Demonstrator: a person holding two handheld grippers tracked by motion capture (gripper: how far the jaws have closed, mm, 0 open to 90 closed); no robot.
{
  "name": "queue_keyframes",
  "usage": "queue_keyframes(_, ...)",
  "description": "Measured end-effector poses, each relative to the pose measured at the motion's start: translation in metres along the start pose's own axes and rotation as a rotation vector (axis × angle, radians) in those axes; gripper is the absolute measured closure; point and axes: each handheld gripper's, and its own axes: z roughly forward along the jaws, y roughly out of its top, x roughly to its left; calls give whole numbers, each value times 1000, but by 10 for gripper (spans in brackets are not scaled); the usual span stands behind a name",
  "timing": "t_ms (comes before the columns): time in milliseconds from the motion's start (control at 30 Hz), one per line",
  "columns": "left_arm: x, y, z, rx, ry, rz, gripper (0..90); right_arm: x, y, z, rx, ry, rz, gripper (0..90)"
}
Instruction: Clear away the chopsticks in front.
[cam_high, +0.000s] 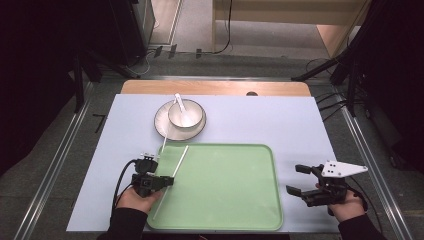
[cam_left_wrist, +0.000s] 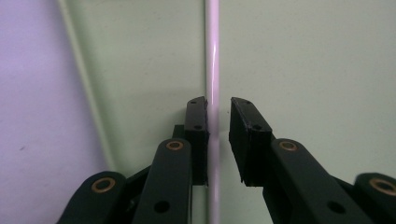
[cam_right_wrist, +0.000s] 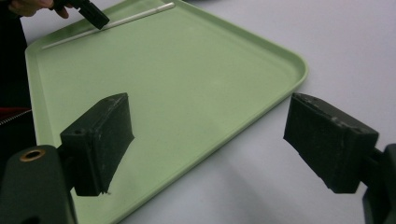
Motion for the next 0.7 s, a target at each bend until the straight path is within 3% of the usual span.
queue_keyframes(267,9,2,-4,-5,1,-24,755,0,0,0,0,4,0,162)
queue_keyframes(367,9,4,-10,-43,-23,-1,691,1,0,0,1,6,-1,162)
queue_keyframes(533,11,10,-24,-120,-54,92,560,0,0,0,2,5,-2,161)
queue_keyframes(633,11,16,-29,-142,-21,137,448,0,0,0,5,6,-2,162)
queue_keyframes(700,11,19,-35,-162,-43,164,375,1,0,0,5,5,1,162)
